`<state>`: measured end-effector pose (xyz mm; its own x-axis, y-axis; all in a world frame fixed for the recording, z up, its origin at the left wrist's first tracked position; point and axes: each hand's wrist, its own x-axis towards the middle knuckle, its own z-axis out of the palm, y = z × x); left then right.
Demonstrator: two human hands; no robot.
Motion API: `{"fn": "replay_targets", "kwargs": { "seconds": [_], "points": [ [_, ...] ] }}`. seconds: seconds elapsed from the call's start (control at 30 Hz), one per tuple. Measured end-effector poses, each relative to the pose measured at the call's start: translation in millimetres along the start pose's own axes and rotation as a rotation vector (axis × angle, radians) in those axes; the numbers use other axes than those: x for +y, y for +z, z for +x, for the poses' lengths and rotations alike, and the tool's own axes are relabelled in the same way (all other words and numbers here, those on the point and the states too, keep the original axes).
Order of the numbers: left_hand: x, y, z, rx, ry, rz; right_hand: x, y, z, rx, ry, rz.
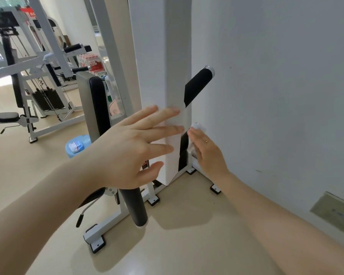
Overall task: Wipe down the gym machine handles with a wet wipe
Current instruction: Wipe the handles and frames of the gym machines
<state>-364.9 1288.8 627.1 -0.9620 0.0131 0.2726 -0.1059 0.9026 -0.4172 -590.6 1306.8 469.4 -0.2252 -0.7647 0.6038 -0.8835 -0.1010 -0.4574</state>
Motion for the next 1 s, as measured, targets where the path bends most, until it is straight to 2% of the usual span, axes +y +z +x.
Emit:
{"fn": "replay_targets", "kwargs": {
  "seconds": [0.1, 0.13, 0.27, 0.3, 0.4, 0.43, 0.47, 0.53, 0.57, 0.7, 0.73, 0.83, 0.87, 0.97, 1.0],
  "points": [
    [-3.9, 2.6, -4.9, 0.088, 0.014, -0.096, -16.4, 3.4, -10.4, -0.167, -0.342, -0.025],
    [-3.4, 3.1, -7.6, 0.132, -0.002, -0.125, -16.4, 1.5, -8.5, -0.170, -0.343, -0.008],
    [6.2, 5.8, -17.3, 0.287, -0.240, -0.134, -3.8, 2.4, 3.5, -0.002, 0.045, 0.026],
    [8.3, 7.2, -18.2, 0.305, -0.303, -0.144, -7.5, 2.9, 3.2, -0.008, 0.023, 0.021],
    [13.7, 8.8, -17.4, 0.336, -0.440, -0.253, -14.5, 2.6, -3.6, -0.088, -0.301, -0.051],
    [15.1, 7.5, -16.1, 0.345, -0.461, -0.301, -10.7, 0.9, -2.5, -0.072, -0.325, -0.083],
    [16.5, 6.5, -15.0, 0.351, -0.467, -0.335, -6.3, -0.7, -0.5, -0.029, -0.270, -0.101],
    [19.0, 5.5, -14.3, 0.355, -0.483, -0.379, -1.6, -1.3, 0.4, 0.081, -0.028, -0.068],
    [20.5, 4.9, -14.2, 0.365, -0.500, -0.413, -3.1, 0.9, -1.0, 0.109, 0.009, -0.060],
    [23.5, 7.6, -13.8, 0.413, -0.533, -0.552, -2.8, 3.6, -12.3, -0.014, -0.340, -0.177],
    [23.5, 8.1, -13.8, 0.415, -0.536, -0.563, 2.0, 0.3, -11.8, -0.011, -0.311, -0.181],
    [23.2, 9.2, -14.9, 0.417, -0.544, -0.569, 7.9, -4.2, -15.6, 0.108, 0.016, -0.098],
    [23.2, 9.6, -15.7, 0.422, -0.545, -0.569, 2.3, -2.7, -19.0, 0.124, 0.034, -0.092],
    [21.1, 9.8, -16.2, 0.435, -0.552, -0.568, -6.9, 6.0, -28.8, 0.115, -0.073, -0.022],
    [20.1, 9.7, -16.2, 0.437, -0.558, -0.567, -12.3, 5.3, -26.7, 0.112, -0.015, 0.074]
  ]
}}
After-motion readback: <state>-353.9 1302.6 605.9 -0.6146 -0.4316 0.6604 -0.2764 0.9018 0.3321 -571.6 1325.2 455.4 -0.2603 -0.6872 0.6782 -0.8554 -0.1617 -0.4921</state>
